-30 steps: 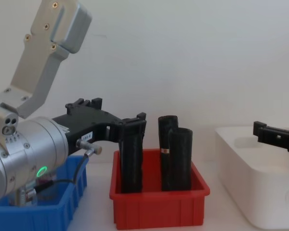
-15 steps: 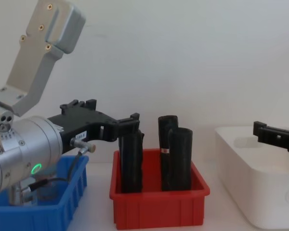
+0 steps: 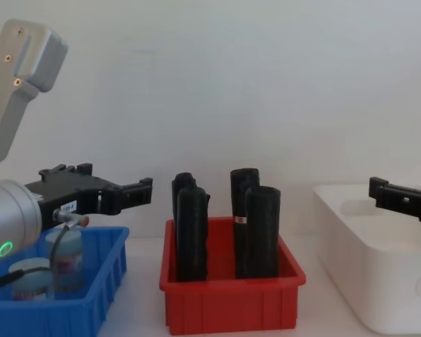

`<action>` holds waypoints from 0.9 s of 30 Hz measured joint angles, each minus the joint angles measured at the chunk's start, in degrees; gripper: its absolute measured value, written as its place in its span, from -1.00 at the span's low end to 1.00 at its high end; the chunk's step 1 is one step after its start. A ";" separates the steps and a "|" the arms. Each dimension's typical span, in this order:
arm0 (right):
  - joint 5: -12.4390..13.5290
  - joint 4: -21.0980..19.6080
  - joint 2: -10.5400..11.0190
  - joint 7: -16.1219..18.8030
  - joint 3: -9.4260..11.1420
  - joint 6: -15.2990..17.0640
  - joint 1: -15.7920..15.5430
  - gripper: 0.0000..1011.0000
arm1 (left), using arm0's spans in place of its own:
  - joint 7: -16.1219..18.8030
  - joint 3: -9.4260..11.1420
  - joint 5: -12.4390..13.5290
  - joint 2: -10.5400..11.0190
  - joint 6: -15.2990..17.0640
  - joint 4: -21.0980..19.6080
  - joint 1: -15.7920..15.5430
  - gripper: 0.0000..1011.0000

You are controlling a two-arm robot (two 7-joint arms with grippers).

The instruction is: Pick the cotton swabs from the blue box and place them into the white box.

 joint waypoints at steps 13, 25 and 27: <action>0.00 0.00 0.00 0.00 0.00 0.00 0.00 0.98 | -0.72 -3.21 -5.56 1.44 1.04 5.94 -1.06 0.98; 0.00 0.00 0.00 0.00 0.00 0.00 0.00 0.98 | -3.60 -4.84 -7.35 1.86 1.74 11.79 -2.58 0.98; 0.00 0.00 0.00 0.00 0.00 0.00 0.00 0.98 | -4.19 -5.09 -7.51 1.89 1.85 13.06 -2.94 0.98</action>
